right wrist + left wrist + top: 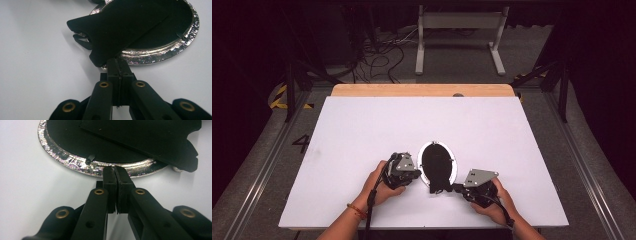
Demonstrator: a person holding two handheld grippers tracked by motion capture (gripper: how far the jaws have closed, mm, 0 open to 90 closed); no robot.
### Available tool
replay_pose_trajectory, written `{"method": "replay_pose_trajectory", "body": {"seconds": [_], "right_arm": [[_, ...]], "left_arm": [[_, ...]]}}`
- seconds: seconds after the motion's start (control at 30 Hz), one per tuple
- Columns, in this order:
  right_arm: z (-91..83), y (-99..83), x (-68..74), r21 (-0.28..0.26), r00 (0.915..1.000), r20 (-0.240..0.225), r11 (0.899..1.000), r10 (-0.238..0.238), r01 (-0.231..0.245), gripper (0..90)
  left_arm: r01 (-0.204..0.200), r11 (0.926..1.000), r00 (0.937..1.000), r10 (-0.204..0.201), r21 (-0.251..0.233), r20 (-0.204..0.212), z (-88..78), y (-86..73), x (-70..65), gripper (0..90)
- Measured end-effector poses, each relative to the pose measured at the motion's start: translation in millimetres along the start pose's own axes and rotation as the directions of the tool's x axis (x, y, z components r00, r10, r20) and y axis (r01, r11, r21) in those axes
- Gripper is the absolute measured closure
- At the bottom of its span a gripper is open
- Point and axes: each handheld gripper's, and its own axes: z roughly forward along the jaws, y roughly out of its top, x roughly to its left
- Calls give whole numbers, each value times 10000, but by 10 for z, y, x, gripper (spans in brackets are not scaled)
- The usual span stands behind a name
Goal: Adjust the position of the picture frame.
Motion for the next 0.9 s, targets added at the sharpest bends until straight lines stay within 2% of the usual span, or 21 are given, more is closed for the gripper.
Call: {"method": "replay_pose_trajectory", "body": {"seconds": [0.57,0.9], "right_arm": [[6,13,17,58,10000,48,10000,6,-6,900],[10,15,18,48,10000,33,10000,-23,23,900]], "left_arm": [[381,9988,9988,-390,-315,-305,89,48,39,873],[415,9984,9984,-429,-381,-368,106,57,48,875]]}}
